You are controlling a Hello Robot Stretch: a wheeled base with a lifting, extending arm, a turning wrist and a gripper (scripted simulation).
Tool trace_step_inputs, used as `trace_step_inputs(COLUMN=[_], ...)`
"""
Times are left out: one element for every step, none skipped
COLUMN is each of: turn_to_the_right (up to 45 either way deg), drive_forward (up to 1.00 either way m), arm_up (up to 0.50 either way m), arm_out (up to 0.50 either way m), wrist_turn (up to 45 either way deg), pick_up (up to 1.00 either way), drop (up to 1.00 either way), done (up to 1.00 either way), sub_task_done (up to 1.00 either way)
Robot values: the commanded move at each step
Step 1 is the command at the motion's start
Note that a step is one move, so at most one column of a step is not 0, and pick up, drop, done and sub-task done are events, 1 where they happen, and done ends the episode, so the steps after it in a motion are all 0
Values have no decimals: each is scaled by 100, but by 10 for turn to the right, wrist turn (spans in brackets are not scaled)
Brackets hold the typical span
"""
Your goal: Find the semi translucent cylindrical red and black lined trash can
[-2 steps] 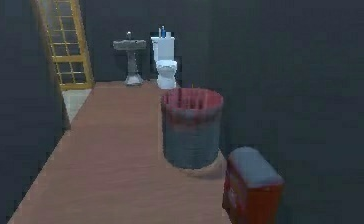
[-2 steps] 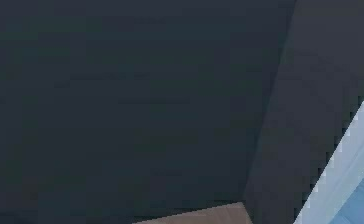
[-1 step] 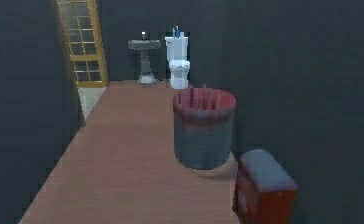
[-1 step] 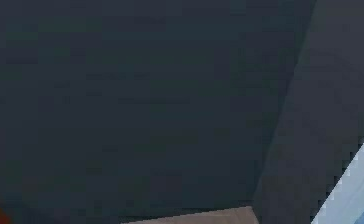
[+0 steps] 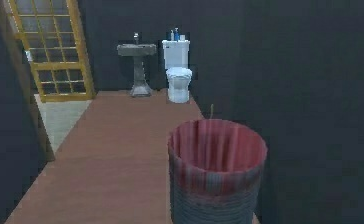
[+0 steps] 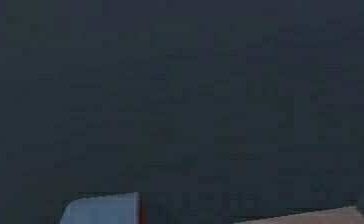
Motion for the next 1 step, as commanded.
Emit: trace_step_inputs(turn_to_the_right=[90], drive_forward=[0], arm_up=[0], arm_out=[0], wrist_turn=[0], pick_up=[0], drop=[0], done=[0], sub_task_done=[0])
